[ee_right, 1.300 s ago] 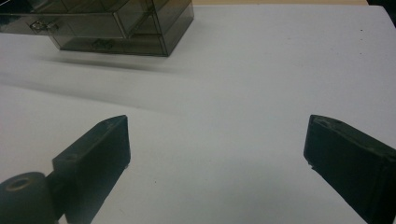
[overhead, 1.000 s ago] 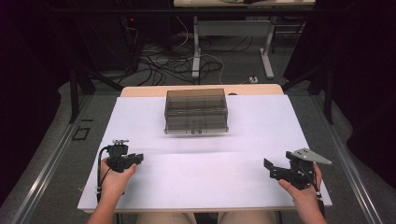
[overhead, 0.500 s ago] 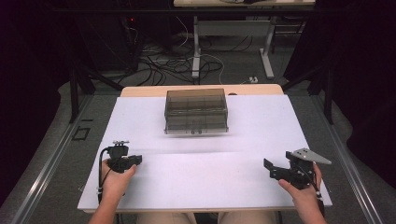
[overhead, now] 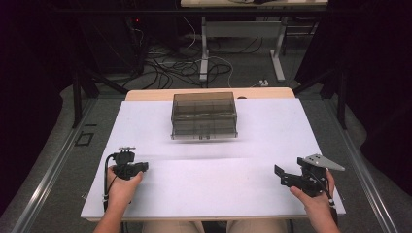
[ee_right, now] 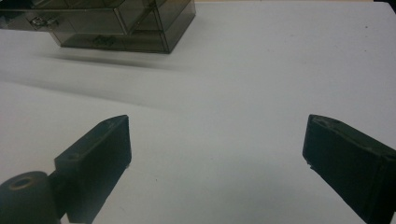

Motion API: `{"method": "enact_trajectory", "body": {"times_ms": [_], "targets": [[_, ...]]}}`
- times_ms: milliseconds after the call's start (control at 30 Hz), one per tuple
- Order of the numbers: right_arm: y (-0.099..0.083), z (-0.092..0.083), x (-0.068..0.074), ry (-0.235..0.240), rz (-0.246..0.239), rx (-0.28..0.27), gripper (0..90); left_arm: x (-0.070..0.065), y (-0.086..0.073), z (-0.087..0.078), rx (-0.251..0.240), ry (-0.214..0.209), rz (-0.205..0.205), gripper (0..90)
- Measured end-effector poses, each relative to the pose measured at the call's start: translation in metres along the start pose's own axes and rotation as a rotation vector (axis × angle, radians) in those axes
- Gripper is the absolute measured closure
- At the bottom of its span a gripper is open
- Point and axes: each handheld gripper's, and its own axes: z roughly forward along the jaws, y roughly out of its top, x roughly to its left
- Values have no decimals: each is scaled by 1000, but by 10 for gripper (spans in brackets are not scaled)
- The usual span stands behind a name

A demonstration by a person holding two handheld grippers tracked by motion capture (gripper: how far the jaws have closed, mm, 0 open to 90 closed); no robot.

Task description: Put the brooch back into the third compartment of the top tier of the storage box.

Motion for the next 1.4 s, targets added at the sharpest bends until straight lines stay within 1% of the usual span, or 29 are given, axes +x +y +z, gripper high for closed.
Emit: {"method": "enact_trajectory", "body": {"times_ms": [167, 300, 367, 433, 500, 533, 633, 667, 767, 800, 833, 967, 1067, 1133, 1300, 1333, 1400], "targets": [[0, 0, 0, -1, -5, 2, 76, 0, 0, 0, -5, 6, 1, 756], [0, 0, 0, -1, -6, 3, 78, 1, 0, 1, 5, -1, -2, 766], [0, 0, -1, 0, -5, 5, 80, 1, 0, 1, 4, 0, 2, 780], [0, 0, -1, 0, -5, 5, 80, 2, 0, 0, 16, -7, 1, 799], [0, 0, -1, -1, -5, 3, 80, 2, 0, 1, 9, -7, -1, 804], [0, 0, -1, -1, -4, 3, 80, 3, 0, 0, 18, -10, 0, 814], [0, 0, -1, 0, -3, 3, 80, 3, 0, 1, 11, -5, 0, 823], [0, 0, -1, 2, -2, 6, 81, 3, 0, 1, 9, -1, 1, 840], [0, 0, -1, 4, -2, 8, 81, 4, 0, 0, 12, 2, 2, 856], [0, 0, -1, 3, -3, 6, 82, 4, 0, 0, 21, -2, 4, 861], [0, 0, -1, 3, -3, 6, 82, 4, 0, 0, 8, 3, 3, 863], [-1, 0, 0, 1, 1, 4, 84, 5, 0, -1, 5, 11, 6, 879], [0, 0, -1, 1, -1, 6, 84, 6, -1, -3, 1, 20, -2, 896], [0, 0, -1, 2, -1, 14, 84, 8, -1, -3, -1, 14, -7, 899], [0, 0, -1, 2, -2, 17, 84, 10, -1, -4, -5, 19, -11, 900], [0, -1, 0, 4, 5, 23, 84, 11, -1, -5, -3, 13, -13, 900], [0, -1, 0, 4, 5, 23, 84, 11, -1, -5, -2, 13, -14, 900]]}}
